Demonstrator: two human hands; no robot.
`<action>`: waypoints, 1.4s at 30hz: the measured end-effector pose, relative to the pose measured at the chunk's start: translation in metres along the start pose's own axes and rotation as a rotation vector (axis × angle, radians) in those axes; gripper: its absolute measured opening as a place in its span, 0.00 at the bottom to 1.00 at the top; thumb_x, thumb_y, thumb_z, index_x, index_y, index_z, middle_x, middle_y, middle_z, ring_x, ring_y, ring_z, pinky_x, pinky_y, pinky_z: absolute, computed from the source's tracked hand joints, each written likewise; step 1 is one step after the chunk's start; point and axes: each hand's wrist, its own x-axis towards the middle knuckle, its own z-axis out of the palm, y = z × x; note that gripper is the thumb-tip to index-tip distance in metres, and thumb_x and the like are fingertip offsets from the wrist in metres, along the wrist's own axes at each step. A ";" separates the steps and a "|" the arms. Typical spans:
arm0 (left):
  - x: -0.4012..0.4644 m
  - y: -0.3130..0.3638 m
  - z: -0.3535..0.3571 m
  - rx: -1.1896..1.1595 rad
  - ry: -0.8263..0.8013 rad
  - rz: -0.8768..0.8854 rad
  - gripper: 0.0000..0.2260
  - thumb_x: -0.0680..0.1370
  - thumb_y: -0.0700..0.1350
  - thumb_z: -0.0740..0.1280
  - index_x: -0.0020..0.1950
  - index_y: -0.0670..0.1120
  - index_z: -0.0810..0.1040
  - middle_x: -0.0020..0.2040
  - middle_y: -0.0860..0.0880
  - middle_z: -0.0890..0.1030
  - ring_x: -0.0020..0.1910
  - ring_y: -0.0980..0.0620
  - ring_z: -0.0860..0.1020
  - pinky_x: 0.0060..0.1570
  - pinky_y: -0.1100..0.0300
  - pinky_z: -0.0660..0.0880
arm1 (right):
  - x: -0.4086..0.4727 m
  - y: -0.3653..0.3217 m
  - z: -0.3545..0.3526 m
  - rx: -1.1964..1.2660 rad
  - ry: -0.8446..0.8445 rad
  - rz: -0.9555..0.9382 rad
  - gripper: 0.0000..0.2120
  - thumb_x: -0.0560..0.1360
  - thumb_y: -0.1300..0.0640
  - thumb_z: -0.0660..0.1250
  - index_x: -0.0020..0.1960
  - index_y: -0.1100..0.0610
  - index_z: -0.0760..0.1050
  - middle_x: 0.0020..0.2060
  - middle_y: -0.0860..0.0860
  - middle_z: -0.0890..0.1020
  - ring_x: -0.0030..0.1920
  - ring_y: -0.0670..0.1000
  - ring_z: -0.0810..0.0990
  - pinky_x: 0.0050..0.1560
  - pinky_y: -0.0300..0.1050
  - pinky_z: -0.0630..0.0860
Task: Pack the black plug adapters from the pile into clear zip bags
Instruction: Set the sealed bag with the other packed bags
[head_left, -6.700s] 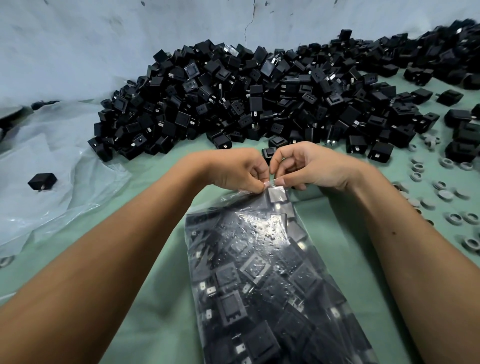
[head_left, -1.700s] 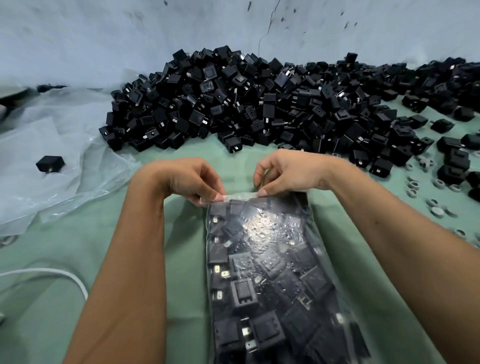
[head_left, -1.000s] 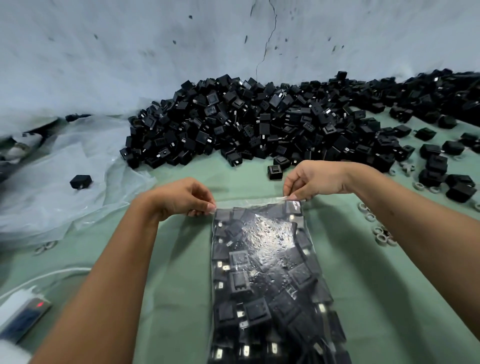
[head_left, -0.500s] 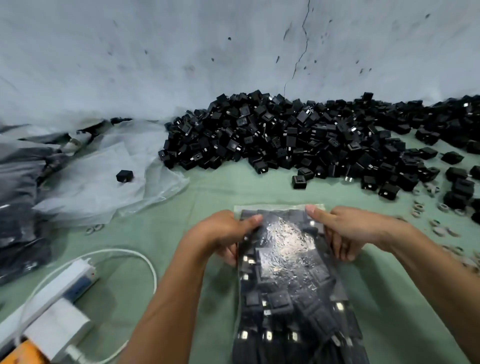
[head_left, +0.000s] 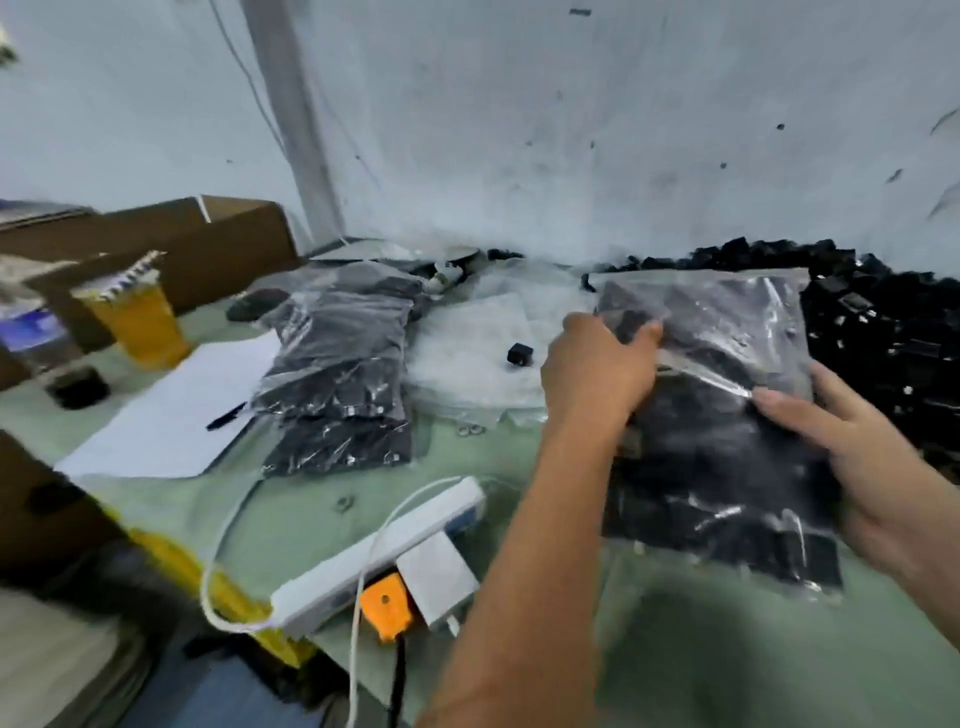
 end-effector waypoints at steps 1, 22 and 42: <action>0.010 0.005 -0.021 0.069 0.061 0.040 0.24 0.79 0.59 0.68 0.64 0.41 0.73 0.60 0.42 0.81 0.59 0.41 0.79 0.47 0.54 0.69 | 0.017 0.002 0.023 0.081 -0.042 0.000 0.25 0.64 0.51 0.79 0.60 0.48 0.80 0.56 0.54 0.86 0.45 0.54 0.88 0.41 0.52 0.84; 0.099 -0.133 -0.175 0.627 0.194 -0.344 0.30 0.79 0.51 0.61 0.82 0.56 0.59 0.85 0.48 0.48 0.83 0.39 0.43 0.78 0.31 0.42 | 0.168 0.125 0.231 -1.623 -0.356 -0.419 0.20 0.78 0.43 0.69 0.66 0.52 0.79 0.60 0.54 0.81 0.64 0.59 0.75 0.59 0.53 0.76; 0.087 -0.082 -0.018 -1.014 0.088 -0.715 0.36 0.77 0.65 0.68 0.78 0.50 0.62 0.74 0.43 0.69 0.69 0.34 0.71 0.64 0.37 0.75 | 0.150 0.011 0.101 -0.460 -0.196 0.011 0.18 0.85 0.42 0.58 0.41 0.50 0.74 0.39 0.46 0.78 0.37 0.45 0.73 0.41 0.42 0.65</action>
